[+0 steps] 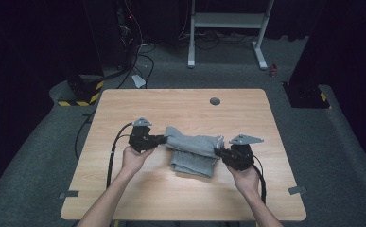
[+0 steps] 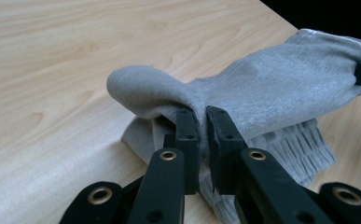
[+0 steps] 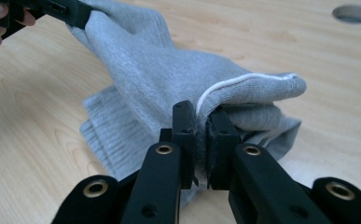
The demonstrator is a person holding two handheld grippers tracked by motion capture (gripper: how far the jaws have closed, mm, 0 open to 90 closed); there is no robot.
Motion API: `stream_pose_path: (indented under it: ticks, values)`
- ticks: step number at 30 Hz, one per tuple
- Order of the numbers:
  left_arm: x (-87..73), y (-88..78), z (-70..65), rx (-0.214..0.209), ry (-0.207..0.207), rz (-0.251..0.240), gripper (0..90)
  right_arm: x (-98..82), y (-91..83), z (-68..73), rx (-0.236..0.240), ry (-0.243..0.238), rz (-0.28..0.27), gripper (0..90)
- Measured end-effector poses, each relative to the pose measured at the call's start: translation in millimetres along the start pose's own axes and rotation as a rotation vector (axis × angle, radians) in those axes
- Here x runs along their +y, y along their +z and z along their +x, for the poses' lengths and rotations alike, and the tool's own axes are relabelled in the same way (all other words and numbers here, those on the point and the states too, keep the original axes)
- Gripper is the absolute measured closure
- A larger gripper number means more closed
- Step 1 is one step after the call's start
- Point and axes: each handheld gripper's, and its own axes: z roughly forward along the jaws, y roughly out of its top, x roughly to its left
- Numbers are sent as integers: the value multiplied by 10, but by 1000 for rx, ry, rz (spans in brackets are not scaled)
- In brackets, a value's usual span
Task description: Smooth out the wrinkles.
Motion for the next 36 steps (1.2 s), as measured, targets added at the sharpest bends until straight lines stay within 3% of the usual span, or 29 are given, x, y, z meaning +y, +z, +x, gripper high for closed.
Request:
stream_pose_path:
  ticks: [10, 14, 25, 29, 36]
  values:
    - [-294, 24, -50, -18, 9, 44, 828, -369, 40, 95, 11, 24, 34, 835]
    - [-396, 44, -41, -29, -3, 64, 823, -465, 56, 159, 4, 2, 44, 832]
    - [-564, 113, -52, -37, 11, 103, 818, -640, 127, 208, -13, -28, 68, 821]
    - [-630, 166, -97, -22, 39, 136, 818, -701, 155, 219, -20, -34, 88, 819]
    - [-683, 237, -134, -22, 24, 148, 820, -734, 183, 221, -45, -51, 100, 817]
